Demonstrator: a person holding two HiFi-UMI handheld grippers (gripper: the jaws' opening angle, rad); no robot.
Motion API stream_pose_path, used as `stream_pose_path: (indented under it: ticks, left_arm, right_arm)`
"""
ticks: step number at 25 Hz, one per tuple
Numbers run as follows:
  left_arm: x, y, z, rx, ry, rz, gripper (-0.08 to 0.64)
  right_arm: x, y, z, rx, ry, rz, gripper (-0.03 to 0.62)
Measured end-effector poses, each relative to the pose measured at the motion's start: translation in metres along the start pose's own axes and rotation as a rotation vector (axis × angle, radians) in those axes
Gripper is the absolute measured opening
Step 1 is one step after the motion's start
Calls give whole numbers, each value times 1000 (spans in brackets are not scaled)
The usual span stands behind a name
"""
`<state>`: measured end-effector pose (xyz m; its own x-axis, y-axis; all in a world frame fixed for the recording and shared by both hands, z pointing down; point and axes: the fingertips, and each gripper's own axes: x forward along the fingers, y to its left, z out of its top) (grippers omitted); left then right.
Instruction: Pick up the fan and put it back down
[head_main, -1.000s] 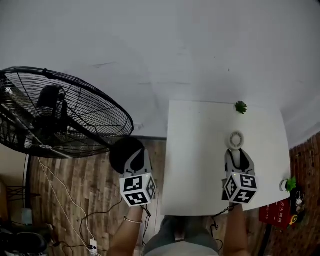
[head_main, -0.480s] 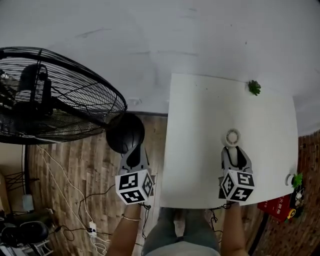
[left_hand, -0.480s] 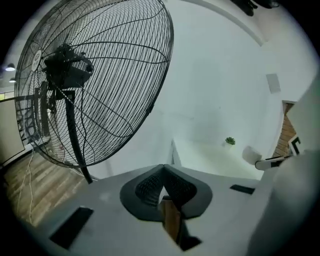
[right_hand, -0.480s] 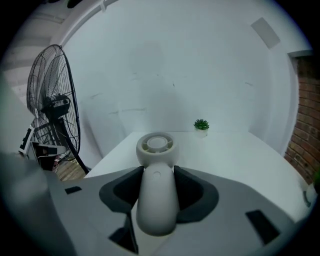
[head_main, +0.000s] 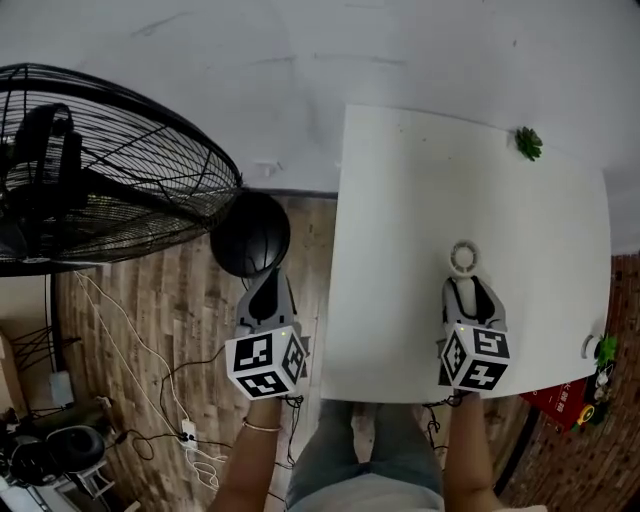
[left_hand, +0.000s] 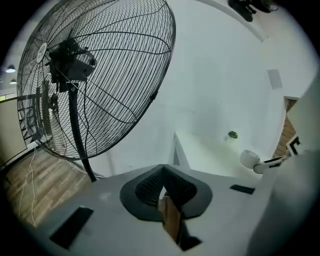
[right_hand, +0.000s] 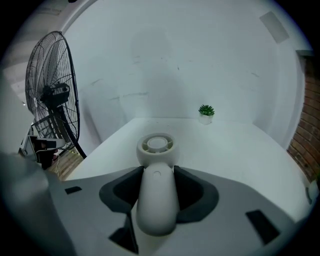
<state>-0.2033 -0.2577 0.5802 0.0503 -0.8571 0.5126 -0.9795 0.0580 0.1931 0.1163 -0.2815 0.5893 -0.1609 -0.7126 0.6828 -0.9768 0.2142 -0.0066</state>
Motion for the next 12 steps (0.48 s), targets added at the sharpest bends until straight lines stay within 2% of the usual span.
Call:
stream_pose_path:
  ticks: [12]
  left_arm:
    - [7,4,-12,-11,23,11,9]
  right_arm:
    - [14,5,-11,-7,56,8,190]
